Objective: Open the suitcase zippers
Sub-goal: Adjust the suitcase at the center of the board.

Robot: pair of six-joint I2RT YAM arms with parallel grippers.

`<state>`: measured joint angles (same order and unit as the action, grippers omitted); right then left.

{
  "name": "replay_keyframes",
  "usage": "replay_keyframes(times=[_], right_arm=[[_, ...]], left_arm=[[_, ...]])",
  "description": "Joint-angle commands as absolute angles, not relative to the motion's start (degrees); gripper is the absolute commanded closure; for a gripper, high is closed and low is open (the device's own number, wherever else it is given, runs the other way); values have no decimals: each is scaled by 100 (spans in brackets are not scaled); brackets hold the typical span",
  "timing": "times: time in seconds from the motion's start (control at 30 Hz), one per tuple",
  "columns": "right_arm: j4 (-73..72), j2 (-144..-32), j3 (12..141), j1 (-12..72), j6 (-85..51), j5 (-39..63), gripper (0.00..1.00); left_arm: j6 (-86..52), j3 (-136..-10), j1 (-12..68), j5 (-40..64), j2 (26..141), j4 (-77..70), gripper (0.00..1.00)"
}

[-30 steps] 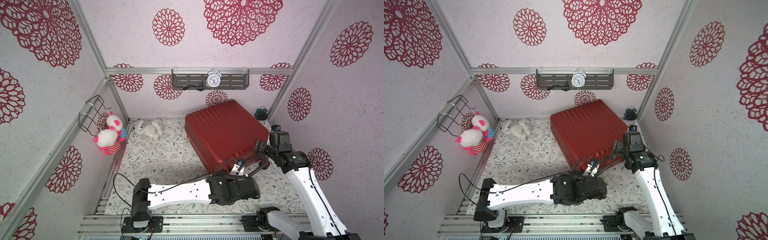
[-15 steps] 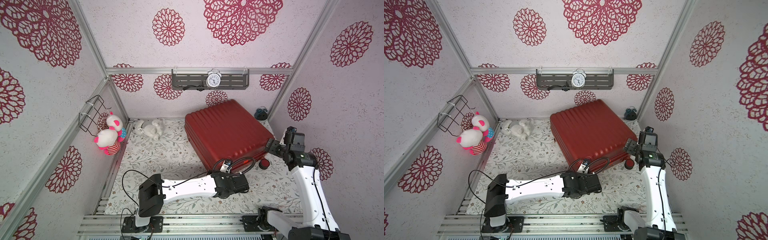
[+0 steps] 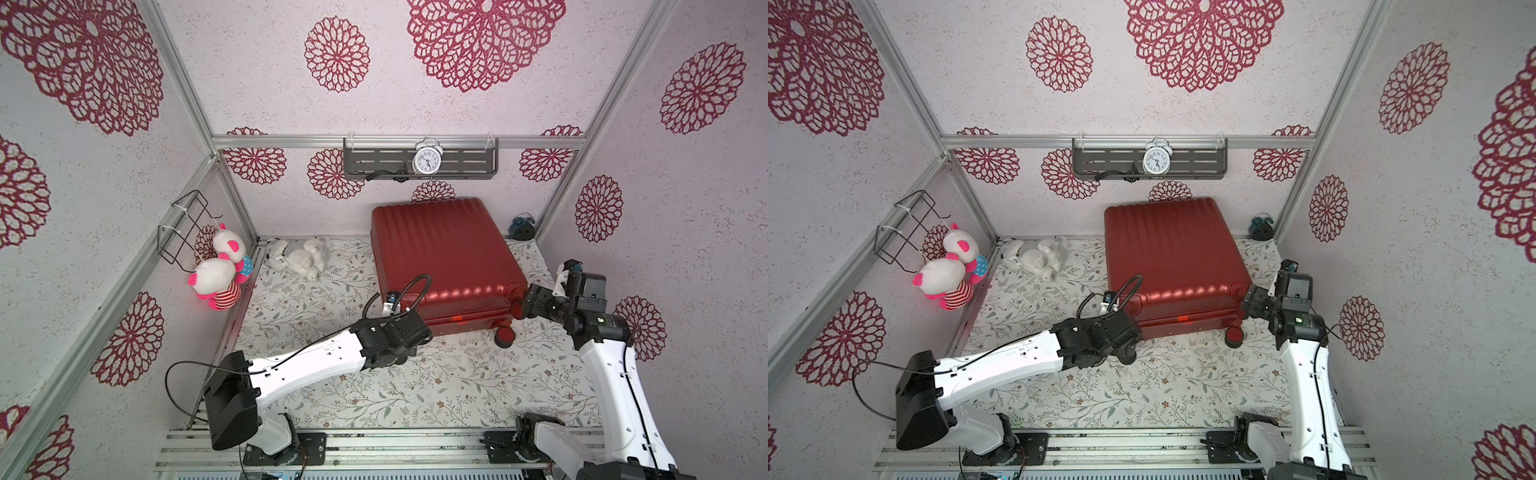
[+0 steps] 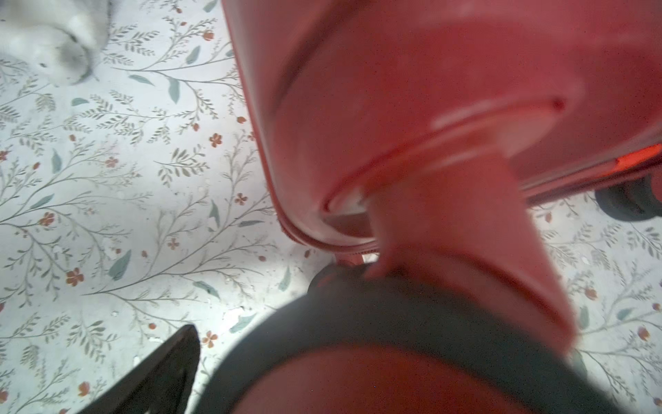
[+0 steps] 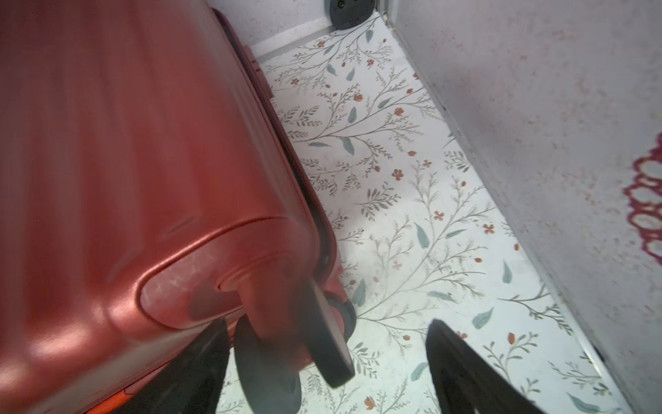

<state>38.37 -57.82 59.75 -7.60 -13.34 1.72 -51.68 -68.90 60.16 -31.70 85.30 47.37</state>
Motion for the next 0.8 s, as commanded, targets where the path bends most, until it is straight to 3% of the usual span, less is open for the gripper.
replay_keyframes(times=[0.0, 0.4, 0.57, 0.77], right_arm=[[3757, -5820, 6074, -653, -1173, 791, 14], [3568, -5847, 5233, -67, -1284, 386, 14], [3231, -5909, 5147, -61, -1341, 589, 21], [3156, -5752, 5234, -53, -1320, 660, 22]], left_arm=[[-5153, -6644, 5770, -3412, 7966, 4509, 1], [-5024, -5974, 5711, -2867, 6250, 4259, 2], [-4537, -6096, 4836, -1776, 6228, 3939, 2], [-4214, -6357, 3980, -553, 6676, 3444, 2]])
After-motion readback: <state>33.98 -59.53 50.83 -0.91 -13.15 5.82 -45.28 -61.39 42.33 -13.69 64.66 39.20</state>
